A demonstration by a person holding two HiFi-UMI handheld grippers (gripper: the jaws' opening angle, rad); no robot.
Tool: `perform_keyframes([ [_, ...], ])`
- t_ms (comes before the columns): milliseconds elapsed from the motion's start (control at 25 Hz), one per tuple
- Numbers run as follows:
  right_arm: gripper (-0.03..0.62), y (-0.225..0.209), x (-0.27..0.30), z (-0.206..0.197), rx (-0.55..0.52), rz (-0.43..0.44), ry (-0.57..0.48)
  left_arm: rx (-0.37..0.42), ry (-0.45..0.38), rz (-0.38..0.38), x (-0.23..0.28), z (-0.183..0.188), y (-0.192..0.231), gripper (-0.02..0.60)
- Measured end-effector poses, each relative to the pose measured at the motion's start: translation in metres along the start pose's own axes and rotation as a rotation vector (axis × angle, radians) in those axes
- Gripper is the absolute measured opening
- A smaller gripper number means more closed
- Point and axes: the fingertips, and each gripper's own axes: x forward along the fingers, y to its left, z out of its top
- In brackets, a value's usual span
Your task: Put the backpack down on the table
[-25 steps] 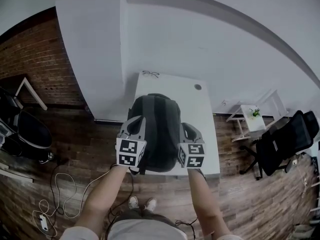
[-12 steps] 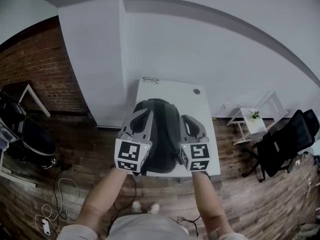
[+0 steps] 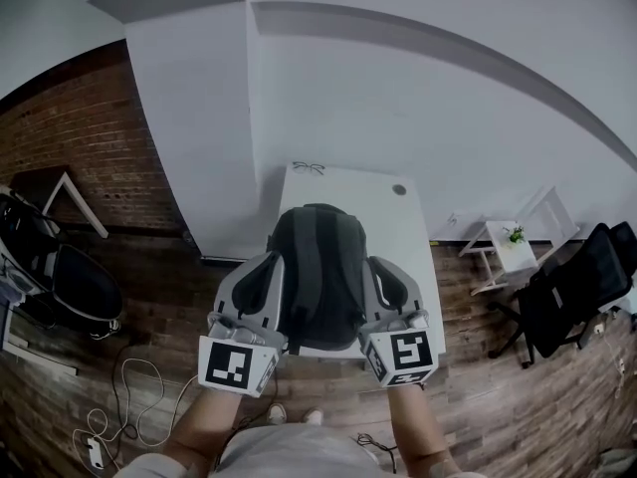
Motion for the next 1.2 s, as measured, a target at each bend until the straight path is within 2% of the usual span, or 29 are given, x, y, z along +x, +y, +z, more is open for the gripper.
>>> perform_keyframes([
  [280, 0.048, 0.017, -0.022, 0.004, 0.015, 0.021, -0.027, -0.037, 0.005, 0.006, -0.036, 0.006, 0.001, 0.017],
  [440, 0.048, 0.026, -0.032, 0.004, -0.009, 0.015, -0.029, -0.025, 0.007, 0.009, -0.055, 0.012, 0.004, 0.017],
  [600, 0.048, 0.03, -0.048, 0.011, -0.02, -0.006, -0.047, -0.014, 0.036, 0.003, -0.071, 0.006, 0.002, 0.017],
  [880, 0.048, 0.009, -0.075, 0.025, -0.016, -0.08, -0.086, -0.014, 0.041, -0.008, -0.077, 0.002, -0.003, 0.017],
  [1000, 0.048, 0.006, -0.082, 0.023, -0.018, -0.096, -0.076, -0.019, 0.045, -0.015, -0.073, -0.003, -0.004, 0.017],
  [1200, 0.046, 0.005, -0.086, 0.007, -0.043, -0.089, 0.0, -0.04, 0.035, -0.037, -0.06, -0.006, -0.013, 0.017],
])
